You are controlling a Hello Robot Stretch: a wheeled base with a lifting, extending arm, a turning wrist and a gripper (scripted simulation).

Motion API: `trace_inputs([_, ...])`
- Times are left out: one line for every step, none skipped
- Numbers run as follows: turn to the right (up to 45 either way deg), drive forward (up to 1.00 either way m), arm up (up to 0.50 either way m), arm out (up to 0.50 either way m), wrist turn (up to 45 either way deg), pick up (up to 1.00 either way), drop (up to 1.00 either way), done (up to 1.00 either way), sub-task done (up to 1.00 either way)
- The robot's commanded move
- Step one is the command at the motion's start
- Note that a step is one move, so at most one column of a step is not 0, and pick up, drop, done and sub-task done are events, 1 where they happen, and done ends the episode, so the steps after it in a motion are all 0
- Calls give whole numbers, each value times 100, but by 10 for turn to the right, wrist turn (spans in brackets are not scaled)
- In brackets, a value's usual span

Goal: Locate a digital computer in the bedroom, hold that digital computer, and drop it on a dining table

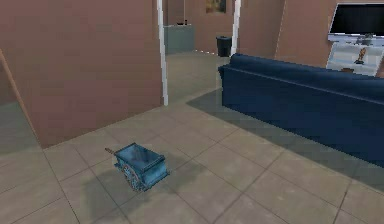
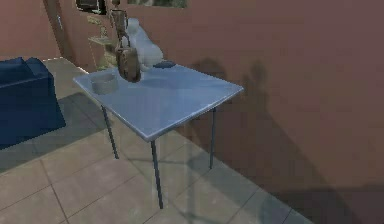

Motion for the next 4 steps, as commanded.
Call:
trace_inputs([0, 5, 0, 0, 0, 0, 0, 0, 0])
trace_inputs([0, 15, 0, 0, 0, 0, 0, 0, 0])
trace_inputs([-450, 0, 0, 0, 0, 0, 0, 0, 0])
trace_inputs([-450, 0, 0, 0, 0, 0, 0, 0, 0])
